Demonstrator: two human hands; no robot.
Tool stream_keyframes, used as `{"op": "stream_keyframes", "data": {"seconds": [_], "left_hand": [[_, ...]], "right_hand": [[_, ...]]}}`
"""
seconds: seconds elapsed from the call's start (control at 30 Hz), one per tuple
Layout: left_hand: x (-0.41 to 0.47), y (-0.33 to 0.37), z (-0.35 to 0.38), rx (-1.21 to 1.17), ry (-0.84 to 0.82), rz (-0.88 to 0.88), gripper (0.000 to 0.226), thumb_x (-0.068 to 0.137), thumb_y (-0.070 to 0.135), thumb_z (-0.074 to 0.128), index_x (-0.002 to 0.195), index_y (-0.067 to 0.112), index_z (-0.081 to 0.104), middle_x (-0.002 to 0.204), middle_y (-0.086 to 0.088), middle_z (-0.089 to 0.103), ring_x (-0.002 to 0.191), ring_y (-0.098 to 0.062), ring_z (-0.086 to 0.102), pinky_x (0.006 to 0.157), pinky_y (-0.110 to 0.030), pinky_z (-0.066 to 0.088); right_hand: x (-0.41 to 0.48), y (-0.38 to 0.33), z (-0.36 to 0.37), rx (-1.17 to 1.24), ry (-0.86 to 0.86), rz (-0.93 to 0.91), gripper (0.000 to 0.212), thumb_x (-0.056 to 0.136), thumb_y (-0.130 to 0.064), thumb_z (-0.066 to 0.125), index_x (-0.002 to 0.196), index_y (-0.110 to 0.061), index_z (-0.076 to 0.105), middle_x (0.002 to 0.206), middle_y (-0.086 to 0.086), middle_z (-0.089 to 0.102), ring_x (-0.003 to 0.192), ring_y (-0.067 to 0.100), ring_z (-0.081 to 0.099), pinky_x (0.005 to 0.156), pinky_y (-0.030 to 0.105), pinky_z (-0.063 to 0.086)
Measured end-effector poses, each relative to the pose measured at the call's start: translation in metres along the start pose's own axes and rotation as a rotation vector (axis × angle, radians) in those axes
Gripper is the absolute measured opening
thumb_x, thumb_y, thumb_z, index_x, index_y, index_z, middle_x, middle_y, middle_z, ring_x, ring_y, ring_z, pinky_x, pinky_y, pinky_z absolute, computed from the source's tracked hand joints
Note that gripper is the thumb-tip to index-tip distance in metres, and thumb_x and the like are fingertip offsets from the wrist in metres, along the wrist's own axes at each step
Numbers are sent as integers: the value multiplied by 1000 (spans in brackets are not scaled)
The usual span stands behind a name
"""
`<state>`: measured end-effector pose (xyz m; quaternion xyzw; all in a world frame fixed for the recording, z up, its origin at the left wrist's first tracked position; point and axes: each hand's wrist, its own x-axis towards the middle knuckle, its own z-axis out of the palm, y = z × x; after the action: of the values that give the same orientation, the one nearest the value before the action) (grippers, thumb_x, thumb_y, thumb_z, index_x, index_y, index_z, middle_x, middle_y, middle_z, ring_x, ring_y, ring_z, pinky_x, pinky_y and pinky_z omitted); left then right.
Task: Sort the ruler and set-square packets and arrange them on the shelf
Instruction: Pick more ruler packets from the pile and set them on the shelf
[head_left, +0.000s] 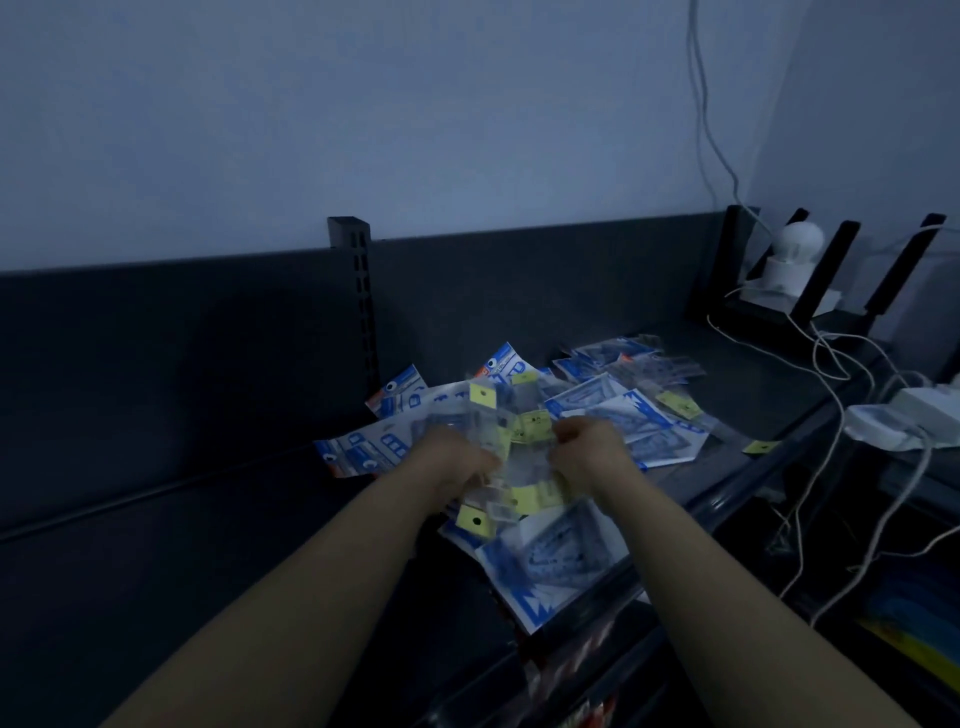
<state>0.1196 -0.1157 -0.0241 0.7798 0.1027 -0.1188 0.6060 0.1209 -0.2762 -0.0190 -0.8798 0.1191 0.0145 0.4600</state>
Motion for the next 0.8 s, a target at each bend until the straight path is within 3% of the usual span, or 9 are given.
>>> {"op": "stream_keyframes", "data": {"seconds": [0.1,0.17,0.3,0.37,0.47,0.6,0.7,0.8], "left_hand": [[-2,-1,7,-21,-21,13,18,75,-1,76,88,-2,64,88,-18,68,77,-30,68,74,-42,58],[-2,-3,8,10,12,28,27,72,5,80,93,-2,64,94,-18,69,86,-32,69,71,-38,57],[-2,-3,10,-37,4,36,24,72,6,81,90,-2,67,94,-18,71,84,-31,70,78,-46,59],[-5,-1,12,-35,-11,51,16,73,5,80,82,2,67,88,-15,71,76,-28,69,70,-42,60],[-7,2,13,-48,-36,42,13,76,0,77,82,4,65,81,-12,69,62,-22,66,49,-28,56],[-7,5,10,-128,-69,2,16,78,1,74,92,1,65,87,-15,72,74,-28,69,70,-39,59],[-11,12,8,-123,-89,50,10,83,5,71,91,2,65,80,-11,68,66,-22,64,65,-33,55],[-17,20,8,-71,-108,91,16,86,7,68,100,1,64,81,-10,67,64,-19,62,56,-27,54]], "right_hand": [[-1,2,-4,-28,-12,3,46,86,-4,60,132,-11,55,130,10,58,115,27,57,93,33,49],[0,4,-6,-38,-9,-3,45,86,-3,60,130,-10,57,128,11,59,113,27,58,87,30,49],[-2,11,-6,200,-39,26,33,82,4,66,113,-5,65,104,12,66,89,22,61,68,25,51],[-4,12,-3,255,-40,32,29,79,1,71,107,-5,66,97,9,67,85,20,63,73,28,53],[-10,9,-3,311,-60,23,28,78,-3,74,101,-12,62,84,2,64,73,13,61,61,24,49],[-15,5,-8,357,-70,13,20,81,-6,71,100,-9,65,79,4,65,64,14,60,52,21,46],[-19,1,-11,393,-91,5,17,84,-9,68,97,1,69,75,10,67,59,18,59,51,23,47],[-25,-3,-17,416,-123,9,8,86,-10,66,87,-2,66,67,9,63,48,16,56,43,20,44]]}}
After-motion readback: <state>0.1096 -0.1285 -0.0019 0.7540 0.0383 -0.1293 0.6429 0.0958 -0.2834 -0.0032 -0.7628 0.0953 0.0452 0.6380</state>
